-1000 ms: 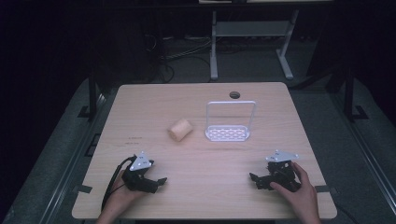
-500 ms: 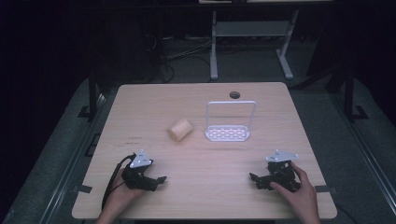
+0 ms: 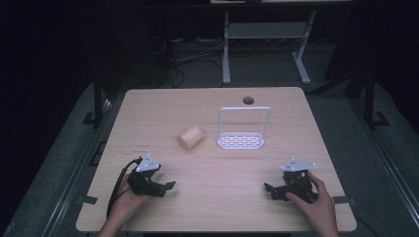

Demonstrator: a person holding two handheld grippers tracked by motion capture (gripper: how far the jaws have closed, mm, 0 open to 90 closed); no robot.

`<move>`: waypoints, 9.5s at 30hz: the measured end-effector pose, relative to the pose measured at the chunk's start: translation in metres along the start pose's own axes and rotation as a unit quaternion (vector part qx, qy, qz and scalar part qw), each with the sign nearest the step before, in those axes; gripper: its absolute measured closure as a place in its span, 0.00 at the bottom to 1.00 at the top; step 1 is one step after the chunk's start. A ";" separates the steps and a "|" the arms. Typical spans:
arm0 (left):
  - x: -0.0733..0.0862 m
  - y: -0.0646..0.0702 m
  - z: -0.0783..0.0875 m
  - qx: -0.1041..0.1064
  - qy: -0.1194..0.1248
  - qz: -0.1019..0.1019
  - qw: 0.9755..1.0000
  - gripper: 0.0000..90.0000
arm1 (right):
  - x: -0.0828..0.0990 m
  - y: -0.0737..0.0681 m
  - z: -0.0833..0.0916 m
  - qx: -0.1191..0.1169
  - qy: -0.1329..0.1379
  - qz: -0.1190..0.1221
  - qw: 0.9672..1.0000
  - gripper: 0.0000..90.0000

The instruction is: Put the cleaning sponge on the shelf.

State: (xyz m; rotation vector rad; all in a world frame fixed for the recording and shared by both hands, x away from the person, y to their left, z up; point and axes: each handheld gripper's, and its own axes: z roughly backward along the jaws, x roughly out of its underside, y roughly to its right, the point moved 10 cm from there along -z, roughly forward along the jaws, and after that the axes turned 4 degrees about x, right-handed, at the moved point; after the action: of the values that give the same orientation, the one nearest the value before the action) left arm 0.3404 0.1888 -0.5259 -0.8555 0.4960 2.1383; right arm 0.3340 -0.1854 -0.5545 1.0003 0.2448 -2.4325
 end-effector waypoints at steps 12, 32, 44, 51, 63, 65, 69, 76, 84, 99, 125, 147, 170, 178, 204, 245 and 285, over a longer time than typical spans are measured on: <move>-0.018 -0.010 0.003 -0.007 0.005 -0.002 1.000 0.15 | 0.000 0.000 0.000 0.000 0.000 0.000 1.000 0.00; -0.041 -0.022 -0.003 -0.008 0.008 -0.011 1.000 0.15 | 0.000 0.000 0.000 0.000 0.000 0.000 1.000 0.00; -0.053 -0.028 -0.007 -0.010 0.010 -0.015 1.000 0.15 | 0.000 0.000 0.000 0.000 0.000 0.001 1.000 0.00; -0.062 -0.032 -0.011 -0.011 0.013 -0.013 1.000 0.15 | 0.000 0.000 0.000 0.000 0.000 0.001 1.000 0.00; -0.077 -0.037 -0.016 -0.012 0.020 -0.014 1.000 0.15 | 0.000 0.000 0.000 0.000 0.000 0.000 1.000 0.00; -0.079 -0.038 -0.017 -0.012 0.020 -0.014 1.000 0.15 | 0.000 0.000 0.000 0.000 0.000 0.000 1.000 0.00; -0.084 -0.040 -0.018 -0.012 0.022 -0.014 1.000 0.15 | 0.000 0.000 0.000 0.000 0.000 0.000 1.000 0.00; -0.093 -0.042 -0.021 -0.017 0.024 -0.016 0.999 0.15 | 0.000 0.000 0.000 0.000 0.000 0.000 1.000 0.00; -0.103 -0.044 -0.027 -0.016 0.021 -0.019 0.999 0.15 | 0.000 0.000 0.000 0.000 0.000 0.000 1.000 0.00; -0.116 -0.054 -0.041 -0.017 0.012 -0.015 1.000 0.16 | 0.000 0.000 0.000 0.000 0.000 0.000 1.000 0.00; -0.127 -0.070 -0.076 -0.007 0.003 0.003 1.000 0.15 | 0.000 0.000 0.000 0.000 0.000 0.000 1.000 0.00; -0.116 -0.066 -0.101 -0.005 -0.028 -0.005 1.000 0.15 | 0.000 0.000 0.000 0.000 0.000 0.000 1.000 0.00; -0.107 -0.068 -0.107 -0.004 -0.036 0.002 0.999 0.28 | 0.000 0.000 0.000 0.000 0.000 0.000 1.000 0.00; -0.107 -0.069 -0.105 -0.004 -0.036 0.001 0.999 0.30 | 0.000 0.000 0.000 0.000 0.000 0.000 1.000 0.00; -0.109 -0.043 -0.069 0.010 -0.018 -0.006 1.000 0.30 | 0.000 0.000 0.000 0.000 0.000 -0.001 1.000 0.00; -0.137 0.032 -0.087 0.071 -0.007 -0.051 0.996 0.31 | 0.000 0.000 0.000 0.000 0.000 0.000 1.000 0.00; -0.186 0.077 -0.145 0.095 -0.005 -0.078 0.992 0.31 | 0.000 0.000 0.000 0.000 -0.001 -0.001 1.000 0.00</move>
State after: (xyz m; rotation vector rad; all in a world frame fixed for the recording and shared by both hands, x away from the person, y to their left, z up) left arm 0.4306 -0.0398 -0.4892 -0.7513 0.5978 1.9177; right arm 0.3338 -0.1853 -0.5545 0.9986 0.2461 -2.4336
